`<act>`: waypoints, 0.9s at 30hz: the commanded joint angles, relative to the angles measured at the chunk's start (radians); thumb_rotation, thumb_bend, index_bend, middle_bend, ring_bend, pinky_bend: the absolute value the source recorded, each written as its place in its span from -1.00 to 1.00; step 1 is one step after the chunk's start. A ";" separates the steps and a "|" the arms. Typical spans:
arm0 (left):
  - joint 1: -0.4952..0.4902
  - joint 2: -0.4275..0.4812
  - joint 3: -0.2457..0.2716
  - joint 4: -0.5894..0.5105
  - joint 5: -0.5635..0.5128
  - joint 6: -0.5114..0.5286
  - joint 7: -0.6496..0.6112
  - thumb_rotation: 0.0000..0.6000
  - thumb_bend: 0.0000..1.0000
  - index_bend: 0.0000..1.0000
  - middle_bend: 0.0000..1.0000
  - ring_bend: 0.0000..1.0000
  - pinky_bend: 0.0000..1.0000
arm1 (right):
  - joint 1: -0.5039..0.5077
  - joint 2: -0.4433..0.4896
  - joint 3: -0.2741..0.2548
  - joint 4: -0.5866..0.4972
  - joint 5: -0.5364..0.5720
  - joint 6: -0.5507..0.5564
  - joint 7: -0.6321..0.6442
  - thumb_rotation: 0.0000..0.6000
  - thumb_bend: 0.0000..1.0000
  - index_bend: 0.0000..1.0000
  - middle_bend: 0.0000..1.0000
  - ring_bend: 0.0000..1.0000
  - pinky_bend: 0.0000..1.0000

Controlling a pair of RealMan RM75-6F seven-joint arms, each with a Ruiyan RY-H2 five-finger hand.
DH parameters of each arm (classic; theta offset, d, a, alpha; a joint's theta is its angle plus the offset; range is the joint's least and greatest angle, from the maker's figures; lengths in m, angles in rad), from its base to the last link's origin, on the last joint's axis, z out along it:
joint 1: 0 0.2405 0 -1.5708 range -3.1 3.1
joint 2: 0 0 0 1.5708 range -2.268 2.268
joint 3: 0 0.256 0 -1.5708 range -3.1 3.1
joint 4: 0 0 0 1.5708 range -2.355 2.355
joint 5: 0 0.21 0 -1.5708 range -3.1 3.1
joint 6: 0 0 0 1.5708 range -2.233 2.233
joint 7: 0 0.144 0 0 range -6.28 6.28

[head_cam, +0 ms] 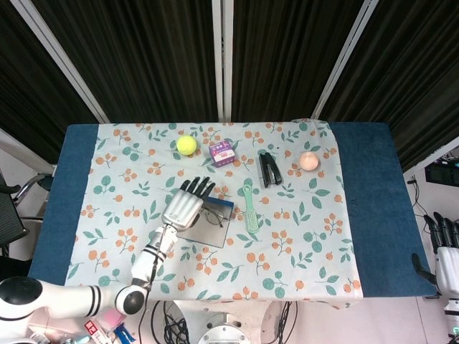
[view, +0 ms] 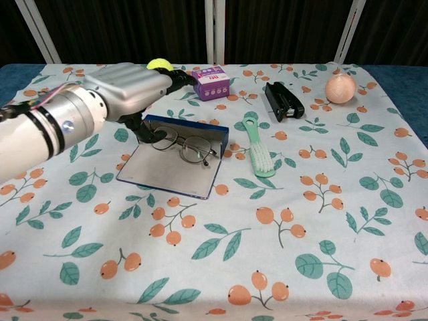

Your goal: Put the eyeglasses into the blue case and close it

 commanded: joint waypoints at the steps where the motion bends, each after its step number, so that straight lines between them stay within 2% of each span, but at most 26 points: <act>1: 0.066 0.075 0.063 -0.099 0.071 0.062 -0.038 1.00 -0.57 -0.91 -1.00 -0.89 -0.67 | 0.003 -0.003 0.000 0.000 -0.004 -0.001 -0.003 1.00 -0.42 -1.00 -1.00 -1.00 -1.00; 4: 0.100 0.106 0.111 -0.127 0.105 0.047 -0.098 1.00 -0.68 -0.90 -1.00 -0.89 -0.67 | 0.005 -0.007 -0.002 -0.001 -0.009 -0.001 -0.009 1.00 -0.42 -1.00 -1.00 -1.00 -1.00; 9: 0.117 0.115 0.158 -0.074 0.138 -0.022 -0.182 1.00 -0.87 -0.84 -1.00 -0.89 -0.67 | 0.006 -0.011 -0.005 -0.004 -0.013 0.001 -0.021 1.00 -0.42 -1.00 -1.00 -1.00 -1.00; 16: 0.130 0.076 0.157 0.000 0.204 -0.029 -0.244 1.00 -0.88 -0.75 -1.00 -0.89 -0.67 | 0.004 -0.014 -0.008 -0.008 -0.009 0.001 -0.034 1.00 -0.42 -1.00 -1.00 -1.00 -1.00; 27: 0.108 0.049 0.126 0.046 0.169 -0.115 -0.251 1.00 -0.88 -0.75 -1.00 -0.89 -0.67 | 0.004 -0.012 -0.002 -0.006 0.005 -0.002 -0.031 1.00 -0.42 -1.00 -1.00 -1.00 -1.00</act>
